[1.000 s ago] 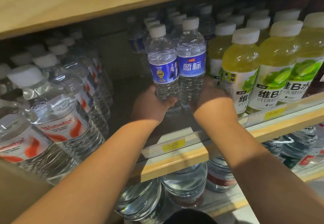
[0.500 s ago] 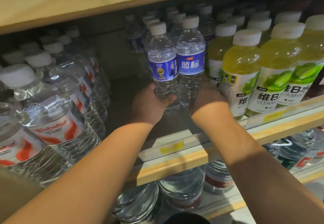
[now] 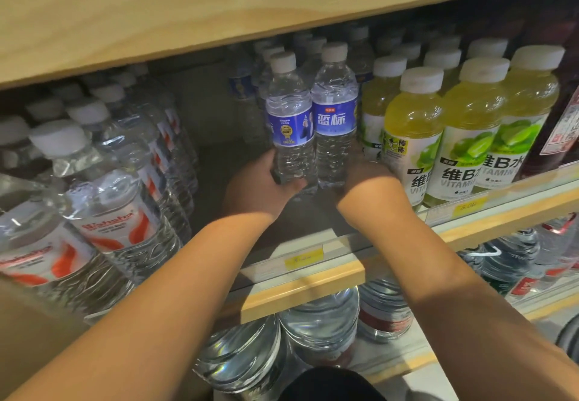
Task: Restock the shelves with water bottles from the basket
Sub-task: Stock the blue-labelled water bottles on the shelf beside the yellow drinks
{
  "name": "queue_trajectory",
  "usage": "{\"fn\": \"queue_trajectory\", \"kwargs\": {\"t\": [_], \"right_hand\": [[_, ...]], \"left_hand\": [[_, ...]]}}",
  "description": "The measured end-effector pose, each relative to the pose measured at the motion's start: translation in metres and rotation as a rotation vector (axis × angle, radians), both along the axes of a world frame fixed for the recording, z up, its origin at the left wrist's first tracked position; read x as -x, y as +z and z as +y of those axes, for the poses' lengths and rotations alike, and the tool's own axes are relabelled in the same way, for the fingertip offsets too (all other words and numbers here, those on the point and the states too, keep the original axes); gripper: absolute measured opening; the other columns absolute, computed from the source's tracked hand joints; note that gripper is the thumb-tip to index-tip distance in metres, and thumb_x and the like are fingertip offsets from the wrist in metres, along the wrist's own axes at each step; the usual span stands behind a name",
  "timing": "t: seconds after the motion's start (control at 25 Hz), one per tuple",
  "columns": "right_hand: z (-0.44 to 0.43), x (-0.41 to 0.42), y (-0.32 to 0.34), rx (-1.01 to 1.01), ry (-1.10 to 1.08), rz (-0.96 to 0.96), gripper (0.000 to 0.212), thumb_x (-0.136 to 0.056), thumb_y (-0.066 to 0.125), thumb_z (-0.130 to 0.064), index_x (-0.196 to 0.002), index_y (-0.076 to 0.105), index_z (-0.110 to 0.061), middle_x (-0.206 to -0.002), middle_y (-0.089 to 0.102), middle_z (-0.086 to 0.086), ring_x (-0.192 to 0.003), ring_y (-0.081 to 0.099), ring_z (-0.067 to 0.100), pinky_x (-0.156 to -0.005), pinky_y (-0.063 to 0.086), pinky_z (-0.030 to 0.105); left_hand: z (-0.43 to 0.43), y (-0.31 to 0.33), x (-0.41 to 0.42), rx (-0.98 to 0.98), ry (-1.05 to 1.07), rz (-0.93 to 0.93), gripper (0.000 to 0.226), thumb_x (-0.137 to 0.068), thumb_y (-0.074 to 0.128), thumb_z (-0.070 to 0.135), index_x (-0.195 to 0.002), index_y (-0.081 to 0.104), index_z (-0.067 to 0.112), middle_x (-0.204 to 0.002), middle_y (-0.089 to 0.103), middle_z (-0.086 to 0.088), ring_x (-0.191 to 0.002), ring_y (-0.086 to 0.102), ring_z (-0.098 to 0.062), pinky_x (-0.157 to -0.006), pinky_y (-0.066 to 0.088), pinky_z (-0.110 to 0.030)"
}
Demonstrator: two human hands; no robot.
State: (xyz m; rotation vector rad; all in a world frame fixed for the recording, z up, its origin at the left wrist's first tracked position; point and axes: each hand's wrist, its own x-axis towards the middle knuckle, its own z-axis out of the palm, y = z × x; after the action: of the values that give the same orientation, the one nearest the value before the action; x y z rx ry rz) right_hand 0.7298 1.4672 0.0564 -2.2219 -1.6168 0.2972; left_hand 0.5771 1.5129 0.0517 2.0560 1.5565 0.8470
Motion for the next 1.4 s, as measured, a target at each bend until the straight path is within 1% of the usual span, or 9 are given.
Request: {"fn": "queue_trajectory", "kwargs": {"t": [0.12, 0.16, 0.2, 0.28, 0.4, 0.56, 0.8, 1.2, 1.4], "right_hand": [[-0.030, -0.001, 0.007, -0.036, 0.042, -0.073, 0.014, -0.086, 0.056, -0.017, -0.095, 0.053, -0.006, -0.071, 0.042, 0.003, -0.074, 0.049, 0.030, -0.064, 0.036, 0.030], [-0.042, -0.002, 0.009, -0.060, 0.057, -0.094, 0.016, -0.089, 0.055, -0.020, -0.084, 0.050, -0.007, -0.070, 0.039, 0.002, -0.075, 0.049, 0.031, -0.064, 0.035, 0.031], [-0.053, -0.004, 0.011, -0.086, 0.090, -0.123, 0.019, -0.091, 0.055, -0.025, -0.084, 0.049, -0.009, -0.075, 0.041, 0.002, -0.081, 0.052, 0.032, -0.065, 0.035, 0.031], [-0.072, -0.010, 0.013, -0.138, 0.175, -0.208, 0.028, -0.093, 0.054, -0.035, -0.110, 0.053, -0.013, -0.093, 0.049, 0.003, -0.099, 0.055, 0.029, -0.071, 0.040, 0.033], [-0.102, -0.019, 0.018, -0.184, 0.262, -0.312, 0.050, -0.088, 0.056, -0.041, -0.134, 0.048, -0.024, -0.116, 0.057, 0.003, -0.110, 0.053, 0.027, -0.082, 0.048, 0.038], [-0.156, -0.048, 0.011, -0.275, 0.262, -0.478, 0.047, -0.079, 0.065, -0.038, -0.122, 0.061, -0.019, -0.111, 0.062, 0.007, -0.100, 0.058, 0.032, -0.074, 0.053, 0.041], [-0.228, -0.126, -0.003, -0.234, 0.035, -0.604, 0.052, -0.075, 0.073, -0.035, -0.121, 0.061, -0.015, -0.121, 0.059, 0.015, -0.104, 0.058, 0.038, -0.080, 0.053, 0.045], [-0.340, -0.229, -0.075, -0.101, -0.239, -0.453, 0.053, -0.078, 0.064, -0.037, -0.126, 0.059, -0.015, -0.127, 0.055, 0.015, -0.108, 0.056, 0.039, -0.085, 0.053, 0.048], [-0.375, -0.270, -0.137, 0.041, -0.325, -0.395, 0.052, -0.074, 0.075, -0.030, -0.121, 0.061, -0.012, -0.125, 0.056, 0.017, -0.103, 0.058, 0.041, -0.076, 0.055, 0.048]], "left_hand": [[-0.018, 0.010, 0.007, 0.046, 0.002, 0.170, 0.084, -0.080, 0.069, 0.051, -0.149, 0.024, 0.036, -0.141, 0.052, 0.004, -0.126, 0.051, -0.021, -0.103, 0.043, -0.035], [-0.026, 0.014, 0.010, 0.032, -0.006, 0.232, 0.084, -0.081, 0.065, 0.055, -0.150, 0.021, 0.039, -0.144, 0.049, 0.004, -0.129, 0.048, -0.021, -0.104, 0.042, -0.036], [-0.036, 0.019, 0.013, -0.007, -0.022, 0.302, 0.080, -0.083, 0.061, 0.058, -0.150, 0.019, 0.040, -0.147, 0.045, 0.004, -0.132, 0.045, -0.021, -0.105, 0.041, -0.036], [-0.061, 0.026, 0.018, -0.123, -0.063, 0.477, 0.071, -0.089, 0.048, 0.060, -0.150, 0.018, 0.039, -0.145, 0.046, 0.000, -0.131, 0.044, -0.022, -0.101, 0.042, -0.036], [-0.092, 0.032, 0.020, -0.341, -0.127, 0.655, 0.061, -0.092, 0.039, 0.059, -0.145, 0.030, 0.031, -0.117, 0.060, -0.005, -0.106, 0.059, -0.031, -0.079, 0.049, -0.040], [-0.114, 0.032, 0.010, -0.599, -0.339, 0.582, 0.062, -0.086, 0.040, 0.053, -0.134, 0.051, 0.015, -0.108, 0.064, -0.006, -0.093, 0.063, -0.030, -0.073, 0.056, -0.040], [-0.151, 0.015, -0.064, -0.669, -0.586, 0.458, 0.058, -0.084, 0.043, 0.050, -0.128, 0.055, 0.013, -0.114, 0.065, -0.007, -0.099, 0.063, -0.029, -0.083, 0.053, -0.038], [-0.213, -0.049, -0.240, -0.570, -0.992, 0.350, 0.063, -0.084, 0.036, 0.051, -0.132, 0.050, 0.012, -0.116, 0.062, -0.009, -0.104, 0.060, -0.032, -0.084, 0.054, -0.042], [-0.233, -0.106, -0.303, -0.459, -1.121, 0.408, 0.063, -0.092, 0.044, 0.048, -0.147, 0.032, 0.018, -0.135, 0.048, -0.004, -0.123, 0.045, -0.026, -0.100, 0.042, -0.040]]}}
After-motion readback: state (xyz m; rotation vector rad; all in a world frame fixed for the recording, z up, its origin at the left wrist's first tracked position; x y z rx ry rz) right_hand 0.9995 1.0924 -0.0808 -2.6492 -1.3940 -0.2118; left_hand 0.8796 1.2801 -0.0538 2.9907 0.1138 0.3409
